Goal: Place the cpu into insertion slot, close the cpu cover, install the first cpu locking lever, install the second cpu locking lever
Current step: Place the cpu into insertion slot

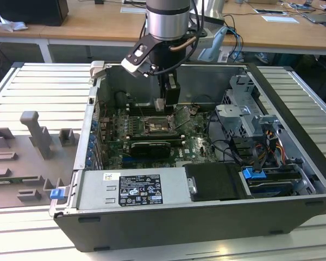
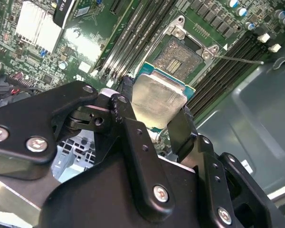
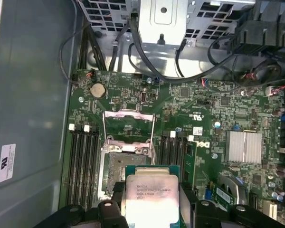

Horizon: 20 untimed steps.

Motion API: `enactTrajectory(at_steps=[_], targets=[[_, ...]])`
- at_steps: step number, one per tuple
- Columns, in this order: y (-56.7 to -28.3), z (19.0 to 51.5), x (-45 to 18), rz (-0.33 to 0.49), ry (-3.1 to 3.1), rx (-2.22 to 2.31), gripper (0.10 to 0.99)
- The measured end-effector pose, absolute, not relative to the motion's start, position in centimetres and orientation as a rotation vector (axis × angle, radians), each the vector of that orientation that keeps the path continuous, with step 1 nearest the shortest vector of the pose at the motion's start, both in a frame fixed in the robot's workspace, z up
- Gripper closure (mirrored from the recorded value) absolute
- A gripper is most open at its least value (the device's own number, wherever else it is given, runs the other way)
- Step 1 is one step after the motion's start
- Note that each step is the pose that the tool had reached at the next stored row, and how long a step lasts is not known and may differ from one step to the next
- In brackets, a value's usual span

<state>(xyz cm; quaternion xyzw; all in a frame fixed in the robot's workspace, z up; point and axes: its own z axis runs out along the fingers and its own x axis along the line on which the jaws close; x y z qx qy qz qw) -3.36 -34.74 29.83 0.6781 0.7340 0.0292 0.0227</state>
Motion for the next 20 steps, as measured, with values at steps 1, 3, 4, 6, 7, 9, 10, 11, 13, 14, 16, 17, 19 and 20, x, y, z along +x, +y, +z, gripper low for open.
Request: enactTrajectory(at_steps=[1, 3, 4, 6, 7, 9, 10, 11, 13, 14, 16, 17, 19, 20], targets=[[-34.7, 29.6, -3.4, 0.090, 2.273, 2.100, 0.549], [-34.7, 29.3, -3.4, 0.090, 2.273, 2.100, 0.549], [-34.7, 29.1, -3.4, 0.090, 2.273, 2.100, 0.549], [-34.7, 28.9, -3.4, 0.089, 2.270, 2.103, 0.549], [-34.7, 28.9, -3.4, 0.086, 2.268, 2.102, 0.549], [-34.7, 28.6, -3.4, 0.079, 2.264, 2.099, 0.549], [-34.7, 28.4, -3.4, 0.078, 2.263, 2.100, 0.549], [-34.7, 28.2, -3.5, 0.078, 2.261, 2.103, 0.549], [-34.7, 27.6, -3.5, 0.077, 2.231, 2.134, 0.549], [-34.7, 27.4, -3.5, 0.077, 2.216, 2.149, 0.549], [-34.7, 27.0, -3.6, 0.076, 2.190, 2.174, 0.549], [-34.6, 26.6, -3.6, 0.076, 2.187, 2.177, 0.549], [-34.5, 25.9, -3.9, 0.076, 2.188, 2.176, 0.549], [-34.5, 25.8, -4.0, 0.076, 2.189, 2.175, 0.549]])
